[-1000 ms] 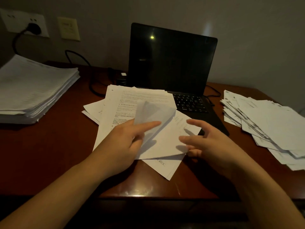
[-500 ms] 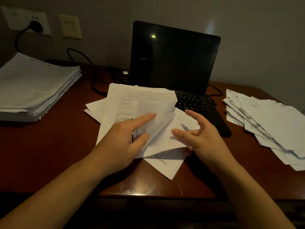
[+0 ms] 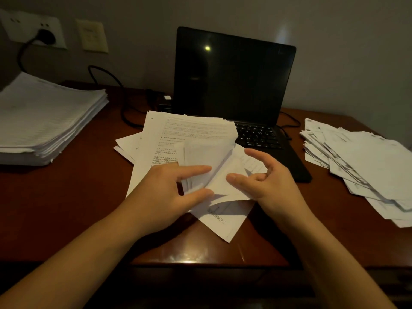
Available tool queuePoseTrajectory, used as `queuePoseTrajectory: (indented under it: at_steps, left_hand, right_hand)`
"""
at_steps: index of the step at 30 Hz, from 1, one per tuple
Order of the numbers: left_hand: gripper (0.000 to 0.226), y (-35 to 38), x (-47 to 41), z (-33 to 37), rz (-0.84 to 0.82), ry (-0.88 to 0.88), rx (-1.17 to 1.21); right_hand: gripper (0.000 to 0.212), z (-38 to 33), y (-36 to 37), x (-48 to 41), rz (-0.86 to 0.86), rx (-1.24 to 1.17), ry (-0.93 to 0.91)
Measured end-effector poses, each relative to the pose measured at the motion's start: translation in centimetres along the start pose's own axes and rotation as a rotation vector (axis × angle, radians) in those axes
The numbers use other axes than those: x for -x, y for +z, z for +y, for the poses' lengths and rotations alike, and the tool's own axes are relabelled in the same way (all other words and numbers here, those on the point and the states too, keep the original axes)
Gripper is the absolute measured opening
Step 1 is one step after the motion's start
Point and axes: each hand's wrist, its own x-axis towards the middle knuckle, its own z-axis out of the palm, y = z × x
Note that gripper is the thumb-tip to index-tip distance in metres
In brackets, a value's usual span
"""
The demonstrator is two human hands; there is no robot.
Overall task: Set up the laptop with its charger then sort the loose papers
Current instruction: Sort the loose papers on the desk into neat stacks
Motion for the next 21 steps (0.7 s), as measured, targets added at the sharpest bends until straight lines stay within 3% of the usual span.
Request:
queuePoseTrajectory:
  at_steps: [6,11,18,21]
  left_hand:
    - [0.052,-0.1,-0.1,0.1,0.001,-0.024,0.067]
    - [0.033,0.0,0.0,0.0,0.046,0.028,0.057]
    - [0.065,-0.1,0.3,0.7,0.054,0.056,0.102]
    - [0.059,-0.4,0.5,0.7,0.034,0.068,0.136]
  right_hand:
    - [0.08,-0.3,-1.1,0.1,-0.083,-0.078,0.04]
    - [0.072,-0.2,-0.4,-0.2,-0.047,-0.073,0.045]
    - [0.074,0.1,-1.2,0.0,-0.072,-0.082,0.073]
    - [0.071,0.0,-0.9,0.2,-0.079,-0.189,0.048]
